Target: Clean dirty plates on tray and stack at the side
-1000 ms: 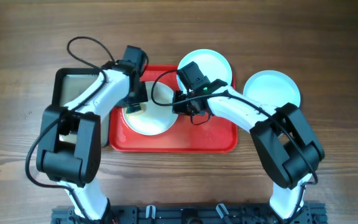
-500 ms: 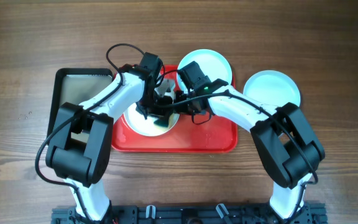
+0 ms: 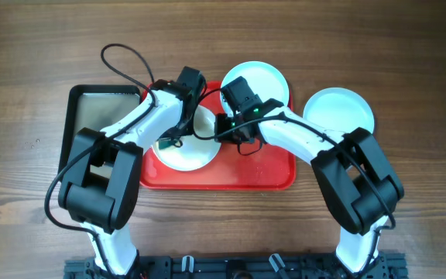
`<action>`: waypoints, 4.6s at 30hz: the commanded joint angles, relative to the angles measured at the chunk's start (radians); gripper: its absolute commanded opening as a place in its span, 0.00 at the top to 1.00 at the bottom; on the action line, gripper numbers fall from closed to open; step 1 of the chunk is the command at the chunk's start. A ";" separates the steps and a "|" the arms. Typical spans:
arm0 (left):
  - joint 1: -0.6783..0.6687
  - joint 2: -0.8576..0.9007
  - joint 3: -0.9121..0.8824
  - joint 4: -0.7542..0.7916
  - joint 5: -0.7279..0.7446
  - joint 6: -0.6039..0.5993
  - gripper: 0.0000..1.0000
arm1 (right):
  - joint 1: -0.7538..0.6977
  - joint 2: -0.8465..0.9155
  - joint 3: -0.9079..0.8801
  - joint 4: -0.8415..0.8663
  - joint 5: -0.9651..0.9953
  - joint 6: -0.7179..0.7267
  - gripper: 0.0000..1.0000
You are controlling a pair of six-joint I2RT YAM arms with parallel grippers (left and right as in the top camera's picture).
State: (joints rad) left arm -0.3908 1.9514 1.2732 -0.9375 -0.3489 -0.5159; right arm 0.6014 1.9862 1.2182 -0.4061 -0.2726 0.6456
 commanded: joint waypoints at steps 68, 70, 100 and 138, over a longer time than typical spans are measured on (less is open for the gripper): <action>0.206 0.019 0.431 -0.196 0.323 0.119 0.96 | 0.230 -0.445 0.011 -0.343 0.956 -0.228 0.96; 0.205 0.019 0.428 -0.196 0.323 0.119 0.96 | 0.293 -0.445 0.011 -0.358 1.125 -0.228 0.95; 0.205 0.019 0.374 -0.174 0.323 0.119 0.96 | 0.293 -0.448 0.010 -0.381 0.629 -0.150 0.96; 0.205 0.019 0.374 -0.143 0.360 0.116 0.96 | -0.390 -0.097 0.126 -0.277 0.176 -0.095 0.67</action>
State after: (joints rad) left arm -0.1829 1.9694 1.6520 -1.0805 -0.0010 -0.4088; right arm 0.1951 1.7966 1.3102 -0.6708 -0.1364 0.4397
